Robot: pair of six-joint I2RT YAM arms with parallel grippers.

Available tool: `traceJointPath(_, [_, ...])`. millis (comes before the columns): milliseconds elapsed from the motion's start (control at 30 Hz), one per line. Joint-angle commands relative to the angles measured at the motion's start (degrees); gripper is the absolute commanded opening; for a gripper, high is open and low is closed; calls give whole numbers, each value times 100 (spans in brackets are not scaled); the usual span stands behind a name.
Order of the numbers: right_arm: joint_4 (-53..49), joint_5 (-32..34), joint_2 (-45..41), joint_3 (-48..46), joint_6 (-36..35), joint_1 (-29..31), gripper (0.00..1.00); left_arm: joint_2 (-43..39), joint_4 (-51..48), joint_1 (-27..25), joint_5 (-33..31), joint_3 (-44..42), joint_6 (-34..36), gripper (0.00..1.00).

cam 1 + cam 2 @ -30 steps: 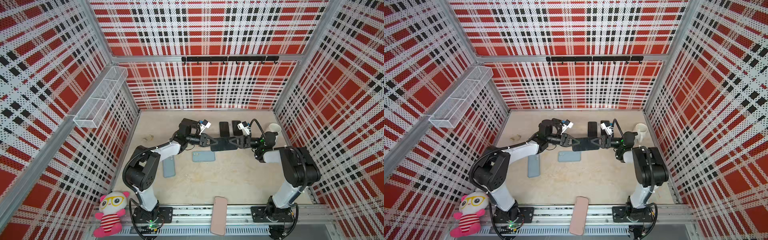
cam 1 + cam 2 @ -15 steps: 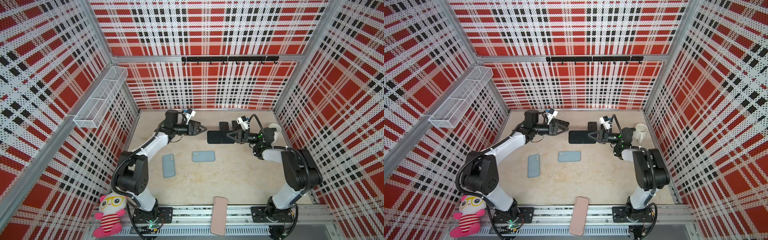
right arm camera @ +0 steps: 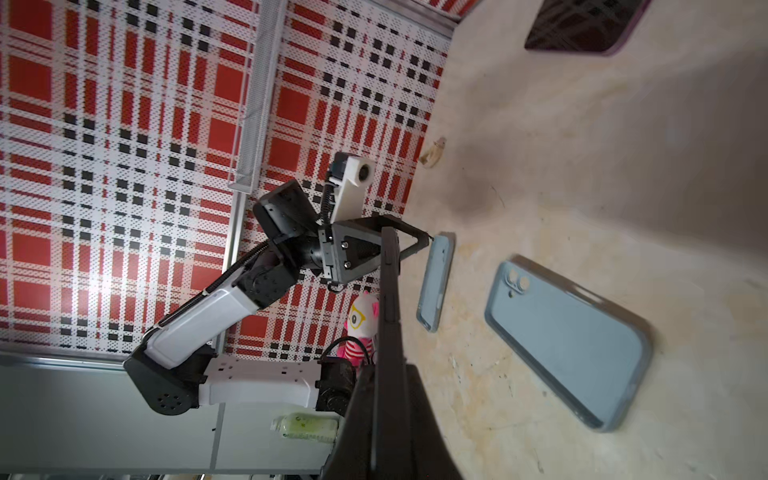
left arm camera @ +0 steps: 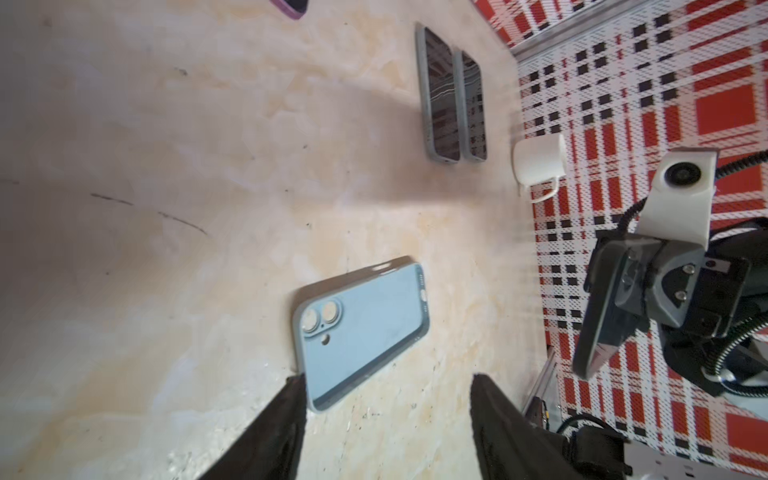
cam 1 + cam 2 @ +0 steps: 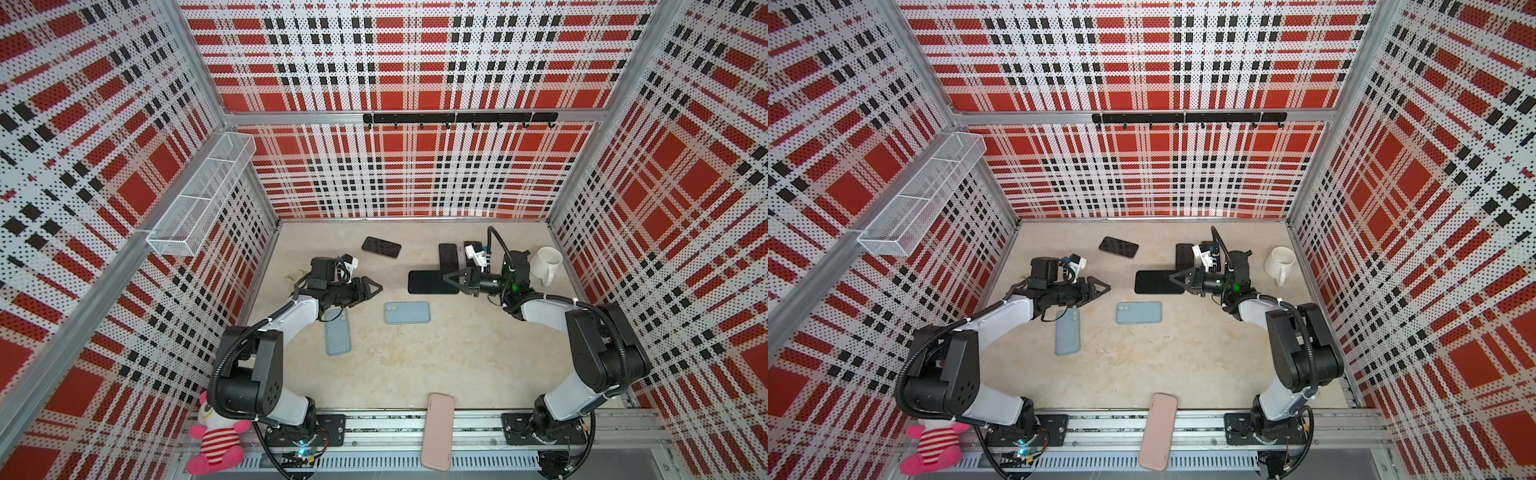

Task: Put the phone into the phone case

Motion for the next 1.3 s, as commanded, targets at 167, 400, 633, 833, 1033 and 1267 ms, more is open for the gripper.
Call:
traceJointPath(167, [-188,11,709,144,-499,342,0,868,-529,-443,-659,543,466,58])
traceJointPath(400, [-1519,495,1018,429,-1488,386,0,1152,-505,-769,-915,608,534,56])
traceJointPath(633, [-1342,455,1346,557,-1421,389,0,1340,-450,-909,-913,563,519,51])
traceJointPath(833, [-1155,433,1546,598,-1253,419,0,1394,-442,-927,-837,517,524,47])
traceJointPath(1033, [-1194,551,1632,571,-1205,508,0,1537,-437,-927,-664,532,527,43])
traceJointPath(1267, [-1167,759,1706,486,-1071,656,0,1675,-415,-918,-526,489,520,38])
